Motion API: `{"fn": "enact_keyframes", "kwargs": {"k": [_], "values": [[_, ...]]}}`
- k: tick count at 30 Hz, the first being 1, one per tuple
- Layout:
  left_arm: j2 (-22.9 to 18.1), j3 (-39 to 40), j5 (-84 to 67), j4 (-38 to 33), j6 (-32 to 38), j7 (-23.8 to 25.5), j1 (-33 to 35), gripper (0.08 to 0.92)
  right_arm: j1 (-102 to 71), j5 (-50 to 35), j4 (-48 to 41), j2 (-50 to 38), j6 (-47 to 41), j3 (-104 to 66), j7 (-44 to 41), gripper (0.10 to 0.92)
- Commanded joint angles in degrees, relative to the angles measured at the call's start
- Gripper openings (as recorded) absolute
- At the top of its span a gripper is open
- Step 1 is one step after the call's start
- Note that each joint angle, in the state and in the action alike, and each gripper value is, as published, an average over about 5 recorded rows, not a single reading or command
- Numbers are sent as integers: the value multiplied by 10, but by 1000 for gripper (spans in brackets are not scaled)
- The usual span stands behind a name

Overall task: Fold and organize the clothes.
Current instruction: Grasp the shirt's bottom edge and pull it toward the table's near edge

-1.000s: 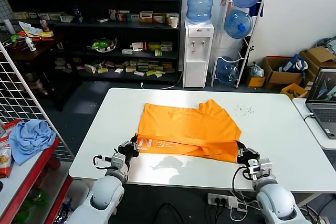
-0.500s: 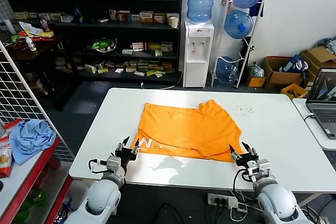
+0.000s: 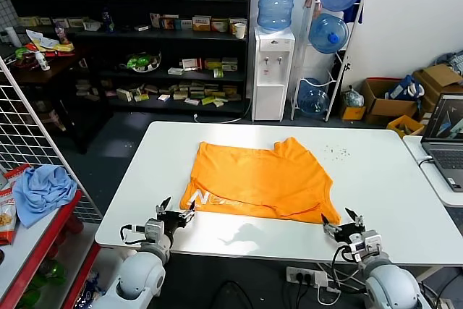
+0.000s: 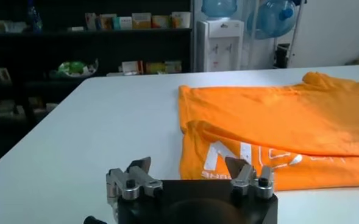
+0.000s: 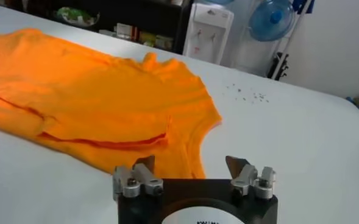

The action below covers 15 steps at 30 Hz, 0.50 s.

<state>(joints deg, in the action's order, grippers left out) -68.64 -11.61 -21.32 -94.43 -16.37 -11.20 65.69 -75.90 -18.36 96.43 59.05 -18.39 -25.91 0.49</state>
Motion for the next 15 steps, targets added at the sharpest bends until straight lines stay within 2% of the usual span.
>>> {"fn": "enact_keyframes", "kwargs": {"k": [1, 9, 15], "values": [[-2, 1, -10, 23, -4, 1, -8, 771, -1, 3, -24, 2, 2, -3, -5, 592], [-5, 0, -7, 43, -4, 6, -14, 516, 1, -2, -27, 1, -4, 0, -3, 366], [-7, -4, -11, 23, -6, 7, 5, 342, -4, -4, -19, -2, -7, 1, 3, 194]]}}
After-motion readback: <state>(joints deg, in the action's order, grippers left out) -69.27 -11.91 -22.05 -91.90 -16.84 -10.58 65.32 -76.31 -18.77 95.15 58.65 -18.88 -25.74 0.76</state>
